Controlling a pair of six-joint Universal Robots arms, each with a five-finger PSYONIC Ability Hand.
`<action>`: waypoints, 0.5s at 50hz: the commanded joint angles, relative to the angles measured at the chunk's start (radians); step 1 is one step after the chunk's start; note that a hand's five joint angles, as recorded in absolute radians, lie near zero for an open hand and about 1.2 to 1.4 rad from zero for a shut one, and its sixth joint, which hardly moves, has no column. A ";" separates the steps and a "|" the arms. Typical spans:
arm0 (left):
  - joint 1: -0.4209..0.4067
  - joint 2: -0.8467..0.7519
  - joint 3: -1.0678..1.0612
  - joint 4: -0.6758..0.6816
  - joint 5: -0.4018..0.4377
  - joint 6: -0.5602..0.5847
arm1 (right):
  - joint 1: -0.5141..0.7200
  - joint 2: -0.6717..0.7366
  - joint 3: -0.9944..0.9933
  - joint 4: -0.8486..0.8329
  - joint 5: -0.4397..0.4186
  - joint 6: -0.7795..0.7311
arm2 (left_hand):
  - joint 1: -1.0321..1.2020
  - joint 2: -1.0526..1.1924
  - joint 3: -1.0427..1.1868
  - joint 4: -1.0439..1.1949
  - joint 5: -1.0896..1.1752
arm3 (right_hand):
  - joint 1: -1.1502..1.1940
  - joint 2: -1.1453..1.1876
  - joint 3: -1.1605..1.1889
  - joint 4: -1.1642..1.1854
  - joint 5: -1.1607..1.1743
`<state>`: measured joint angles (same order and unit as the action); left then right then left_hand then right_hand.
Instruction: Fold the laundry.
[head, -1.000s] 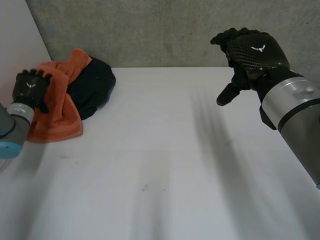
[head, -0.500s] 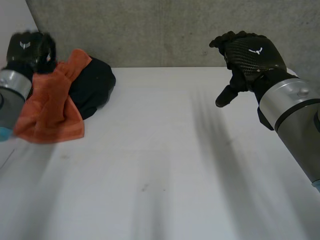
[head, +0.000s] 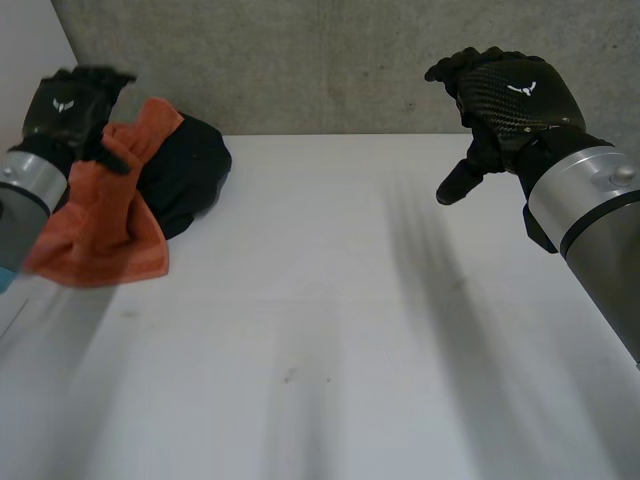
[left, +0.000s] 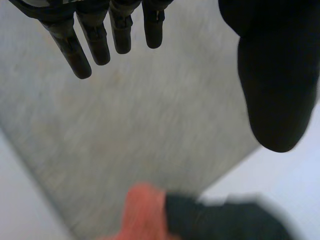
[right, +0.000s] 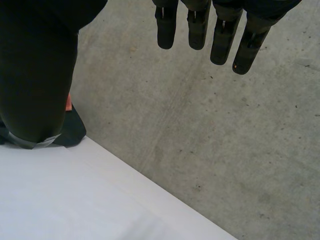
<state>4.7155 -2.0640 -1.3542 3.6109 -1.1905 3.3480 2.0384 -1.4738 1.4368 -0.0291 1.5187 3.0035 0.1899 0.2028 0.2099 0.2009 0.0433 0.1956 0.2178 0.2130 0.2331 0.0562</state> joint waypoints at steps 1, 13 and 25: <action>0.075 -0.228 0.125 -0.009 -0.018 0.191 | 0.000 0.000 0.004 -0.002 0.001 0.000 | 0.041 0.028 0.021 0.030 0.013 | -0.021 -0.043 -0.038 -0.059 -0.056; 0.104 -0.439 0.265 -0.018 0.055 0.246 | 0.002 0.012 0.007 -0.003 0.001 0.000 | 0.091 0.078 0.071 0.080 0.063 | -0.021 -0.043 -0.038 -0.059 -0.056; 0.092 -0.464 0.325 -0.049 0.008 0.245 | 0.000 0.013 0.007 -0.005 0.001 0.000 | 1.206 1.193 1.186 1.195 1.178 | -0.021 -0.043 -0.038 -0.059 -0.056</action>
<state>4.8182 -2.5382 -1.0345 3.5556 -1.1213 3.5944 2.0387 -1.4603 1.4433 -0.0333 1.5202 3.0035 0.8829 0.8469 0.8405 0.8464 0.6575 0.1956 0.2178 0.2130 0.2331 0.0564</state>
